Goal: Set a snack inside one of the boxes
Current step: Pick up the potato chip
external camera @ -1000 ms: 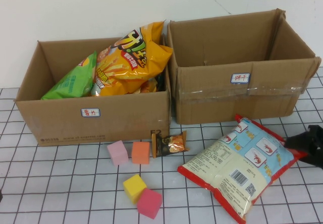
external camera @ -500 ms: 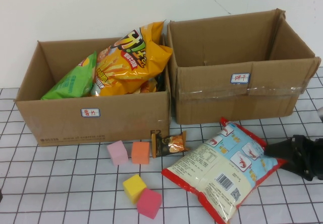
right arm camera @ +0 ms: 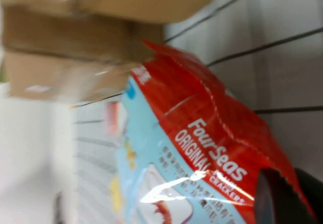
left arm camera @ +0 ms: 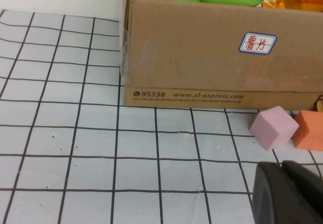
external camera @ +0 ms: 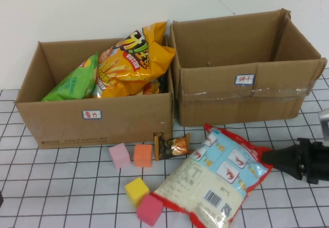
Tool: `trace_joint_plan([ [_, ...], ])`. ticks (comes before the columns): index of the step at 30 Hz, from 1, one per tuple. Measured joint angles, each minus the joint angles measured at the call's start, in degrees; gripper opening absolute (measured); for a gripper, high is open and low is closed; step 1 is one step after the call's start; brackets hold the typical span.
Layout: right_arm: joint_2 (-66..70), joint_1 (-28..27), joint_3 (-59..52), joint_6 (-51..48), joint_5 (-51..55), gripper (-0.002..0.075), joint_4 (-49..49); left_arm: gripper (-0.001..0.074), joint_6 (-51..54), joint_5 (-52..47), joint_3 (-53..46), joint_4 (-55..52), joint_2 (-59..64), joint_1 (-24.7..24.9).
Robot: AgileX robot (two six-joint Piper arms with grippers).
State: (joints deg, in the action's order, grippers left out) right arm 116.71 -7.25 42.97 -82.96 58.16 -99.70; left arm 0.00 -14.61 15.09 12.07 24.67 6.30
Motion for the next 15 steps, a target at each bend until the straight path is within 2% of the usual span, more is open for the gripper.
trace_joint_plan([
  [3, 0.0, 0.1, 0.1, -2.4, 4.8, 0.0013, 0.3, -0.0001, 0.0, 0.0, 0.0, 0.4, 0.0, 0.0],
  [7, -1.1, -0.7, 0.2, -4.3, 6.0, 0.0010, 0.8, -0.0001, 0.0, 0.0, 0.0, 0.4, 0.0, 0.0],
  [15, -10.2, -8.0, 0.2, -3.2, 6.3, 0.0010, 1.4, -0.0001, 0.0, -0.5, 0.0, 0.8, 0.0, 0.0],
])
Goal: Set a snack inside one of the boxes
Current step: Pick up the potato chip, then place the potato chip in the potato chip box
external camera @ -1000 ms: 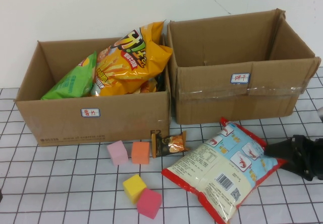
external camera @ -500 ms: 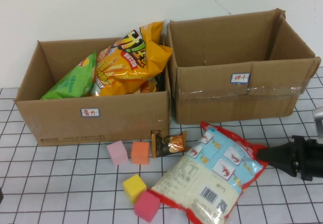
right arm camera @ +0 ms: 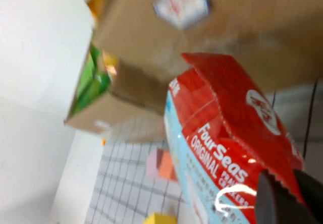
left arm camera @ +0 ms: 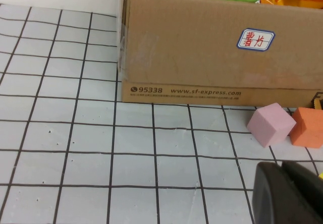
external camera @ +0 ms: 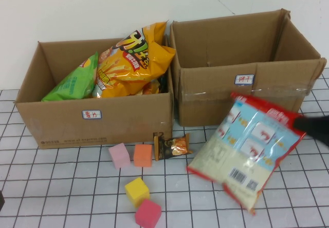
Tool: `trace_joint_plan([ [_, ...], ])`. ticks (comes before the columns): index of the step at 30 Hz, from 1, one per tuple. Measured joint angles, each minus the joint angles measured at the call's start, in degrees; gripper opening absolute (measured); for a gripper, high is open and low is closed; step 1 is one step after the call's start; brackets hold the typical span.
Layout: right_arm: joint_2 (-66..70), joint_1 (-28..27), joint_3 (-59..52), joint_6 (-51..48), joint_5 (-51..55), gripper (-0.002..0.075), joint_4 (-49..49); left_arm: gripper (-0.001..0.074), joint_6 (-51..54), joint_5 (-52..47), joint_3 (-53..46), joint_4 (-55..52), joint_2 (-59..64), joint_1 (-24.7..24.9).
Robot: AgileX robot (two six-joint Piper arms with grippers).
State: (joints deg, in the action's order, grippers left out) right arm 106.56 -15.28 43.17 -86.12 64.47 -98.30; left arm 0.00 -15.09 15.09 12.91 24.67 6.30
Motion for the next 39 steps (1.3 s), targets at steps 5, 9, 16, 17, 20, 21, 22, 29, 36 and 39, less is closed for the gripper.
trace_joint_plan([
  [5, -7.2, -1.5, 0.0, 1.8, 0.0, 0.0010, 0.1, -0.0001, 0.0, 0.0, 0.0, 0.1, 0.0, 0.0],
  [9, -12.1, -1.5, -0.2, 3.2, 0.4, 0.0009, 0.6, -0.0001, 0.0, 0.0, 0.0, 0.1, 0.0, 0.0],
  [16, -18.7, -1.5, 0.1, 7.2, 1.0, 0.0009, 1.4, -0.0001, 0.0, 0.0, 0.0, 0.1, 0.0, 0.0],
  [17, -19.5, -1.5, 0.5, 8.1, 1.1, 0.0009, 1.6, -0.0001, 0.0, 0.1, 0.0, 0.1, 0.0, 0.0],
  [20, -21.4, -0.7, 2.4, 10.5, 1.2, 0.0008, 1.9, -0.0001, 0.0, 0.1, 0.0, 0.1, 0.0, 0.0],
  [21, -21.8, -0.1, 3.6, 11.3, 1.2, 0.0009, 1.9, -0.0001, 0.0, 0.1, 0.0, 0.1, 0.0, 0.0],
  [22, -22.1, 0.6, 4.8, 12.0, 1.3, 0.0008, 2.0, -0.0001, 0.0, 0.1, 0.0, 0.1, 0.0, 0.0],
  [29, -21.1, 9.8, 21.3, 16.9, -0.5, 0.0008, 2.3, -0.0001, 0.0, 0.5, 0.0, 1.1, 0.0, 0.0],
  [36, -11.4, 22.7, 41.1, 21.9, -9.8, 0.0008, 2.3, -0.0001, 0.0, 0.5, 0.0, 1.5, 0.0, 0.0],
  [39, -5.0, 27.5, 49.0, 24.3, -14.4, 0.0008, 2.3, -0.0001, 0.0, 0.5, 0.0, 1.5, 0.0, 0.0],
])
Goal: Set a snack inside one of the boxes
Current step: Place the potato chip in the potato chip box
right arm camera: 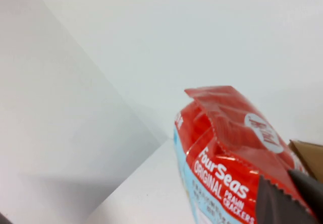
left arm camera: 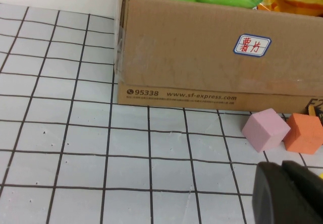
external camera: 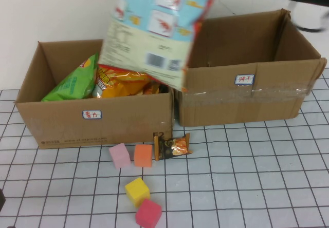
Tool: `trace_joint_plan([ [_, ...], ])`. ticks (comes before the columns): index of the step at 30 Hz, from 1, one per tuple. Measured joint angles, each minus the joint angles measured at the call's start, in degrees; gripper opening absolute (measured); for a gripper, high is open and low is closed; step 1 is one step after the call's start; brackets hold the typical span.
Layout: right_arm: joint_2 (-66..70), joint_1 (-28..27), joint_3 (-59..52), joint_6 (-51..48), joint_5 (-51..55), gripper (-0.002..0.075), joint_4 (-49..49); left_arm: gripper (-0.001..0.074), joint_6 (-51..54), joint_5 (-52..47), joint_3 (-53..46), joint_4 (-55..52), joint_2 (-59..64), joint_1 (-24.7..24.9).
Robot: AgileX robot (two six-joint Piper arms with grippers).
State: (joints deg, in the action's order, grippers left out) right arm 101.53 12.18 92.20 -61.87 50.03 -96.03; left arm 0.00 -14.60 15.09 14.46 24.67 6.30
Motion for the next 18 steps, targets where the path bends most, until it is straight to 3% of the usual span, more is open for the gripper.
trace_joint_plan([
  [2, 7.0, 3.4, 8.1, 2.4, -3.3, 0.0007, 0.0, -0.0001, 0.0, 0.0, 0.0, 0.1, 0.0, 0.0],
  [8, 19.8, 6.4, 22.2, 9.6, -7.9, 0.0007, 0.0, -0.0001, 0.0, 0.0, 0.0, 0.1, 0.0, 0.0],
  [15, 28.7, 7.0, 29.1, 11.8, -10.1, 0.0008, 0.0, -0.0001, 0.0, 0.0, 0.0, 0.1, 0.0, 0.0],
  [18, 30.2, 7.0, 29.3, 10.2, -10.5, 0.0052, -0.1, -0.0001, 0.0, -0.1, 0.0, 0.1, 0.0, 0.0],
])
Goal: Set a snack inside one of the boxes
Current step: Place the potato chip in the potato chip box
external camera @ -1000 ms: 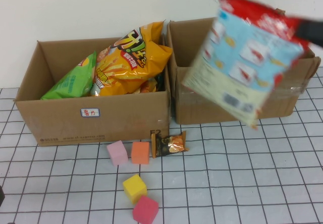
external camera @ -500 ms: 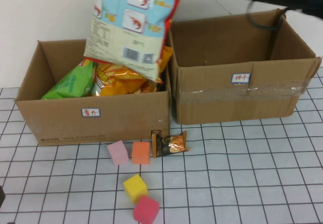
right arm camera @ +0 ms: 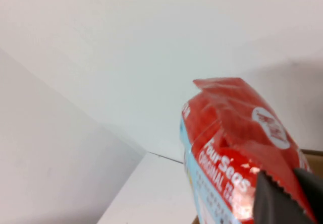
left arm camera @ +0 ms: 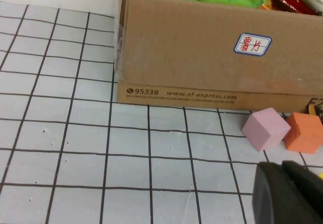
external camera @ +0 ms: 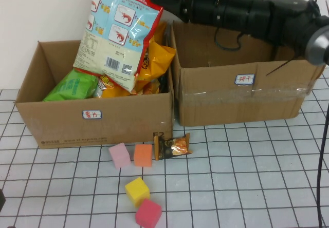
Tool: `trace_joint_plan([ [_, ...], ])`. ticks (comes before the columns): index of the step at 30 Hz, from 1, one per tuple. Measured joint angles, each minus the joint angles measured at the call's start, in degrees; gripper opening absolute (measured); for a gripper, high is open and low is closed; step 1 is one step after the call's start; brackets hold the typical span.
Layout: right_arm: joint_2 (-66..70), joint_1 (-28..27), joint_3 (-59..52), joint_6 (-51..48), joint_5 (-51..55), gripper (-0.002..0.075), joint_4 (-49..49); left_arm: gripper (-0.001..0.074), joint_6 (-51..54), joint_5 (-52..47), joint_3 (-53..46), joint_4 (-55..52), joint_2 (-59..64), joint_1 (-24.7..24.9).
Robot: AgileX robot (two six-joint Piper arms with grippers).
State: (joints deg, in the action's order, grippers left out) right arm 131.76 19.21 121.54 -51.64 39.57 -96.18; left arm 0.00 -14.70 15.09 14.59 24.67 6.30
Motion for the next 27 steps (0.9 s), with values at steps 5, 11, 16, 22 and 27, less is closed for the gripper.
trace_joint_plan([
  [5, 0.2, 0.4, 0.2, -1.6, -0.3, 0.0280, -0.2, -0.0001, 0.0, -0.1, 0.0, 0.0, 0.0, 0.0],
  [11, 0.1, 0.5, 0.2, -2.2, 0.1, 0.0461, 2.3, -0.0001, 0.0, -0.2, 0.0, 0.0, 0.0, 0.0],
  [16, -2.6, 0.5, 0.2, -2.1, 0.8, 0.0479, 11.0, -0.0001, 0.0, -1.3, 0.0, 0.0, 0.0, 0.0],
  [22, -9.0, 0.5, 0.2, 1.9, 1.3, 0.0482, 25.0, -0.0001, 0.0, -1.6, 0.0, 0.0, 0.0, 0.0],
  [27, -14.4, 0.5, 0.3, 7.6, 3.7, 0.0477, 42.5, -0.0001, 0.0, -1.6, 0.0, 0.0, 0.0, 0.0],
])
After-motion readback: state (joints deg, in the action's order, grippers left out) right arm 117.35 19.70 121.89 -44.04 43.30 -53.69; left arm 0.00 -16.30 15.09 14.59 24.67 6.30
